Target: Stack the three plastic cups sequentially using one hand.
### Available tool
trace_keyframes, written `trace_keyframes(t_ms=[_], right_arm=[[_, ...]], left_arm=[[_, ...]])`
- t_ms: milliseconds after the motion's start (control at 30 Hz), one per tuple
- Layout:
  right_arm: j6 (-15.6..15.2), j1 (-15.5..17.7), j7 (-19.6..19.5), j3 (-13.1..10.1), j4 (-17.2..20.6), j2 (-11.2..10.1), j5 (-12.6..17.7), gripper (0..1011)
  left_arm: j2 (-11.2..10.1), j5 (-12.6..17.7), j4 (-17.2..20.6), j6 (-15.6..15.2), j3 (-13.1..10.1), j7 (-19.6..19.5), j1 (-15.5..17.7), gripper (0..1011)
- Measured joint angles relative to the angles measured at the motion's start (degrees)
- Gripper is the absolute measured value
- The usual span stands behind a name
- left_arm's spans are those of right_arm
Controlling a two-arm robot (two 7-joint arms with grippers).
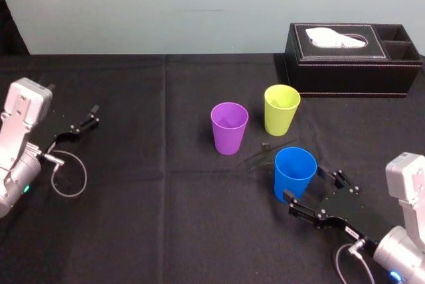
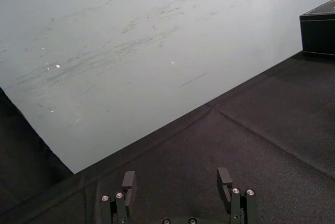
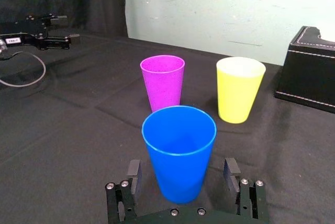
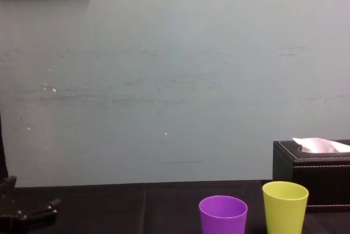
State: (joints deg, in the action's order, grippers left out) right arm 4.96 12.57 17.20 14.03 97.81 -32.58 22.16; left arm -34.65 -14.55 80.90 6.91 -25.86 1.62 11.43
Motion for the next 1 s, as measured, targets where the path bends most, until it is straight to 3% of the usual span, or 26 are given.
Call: trace_keyframes(t_ms=[733, 1000], right_arm=[[-4.9, -5.3, 0.5, 0.7, -1.8, 5.1, -4.9, 1000], [-5.1, -5.4, 0.5, 0.6, -1.9, 5.3, -5.1, 1000]], left_arm=[[0.0, 0.0, 0.0, 0.0, 0.0, 0.0, 0.0, 1011], [0.0, 0.0, 0.0, 0.0, 0.0, 0.0, 0.0, 1011]])
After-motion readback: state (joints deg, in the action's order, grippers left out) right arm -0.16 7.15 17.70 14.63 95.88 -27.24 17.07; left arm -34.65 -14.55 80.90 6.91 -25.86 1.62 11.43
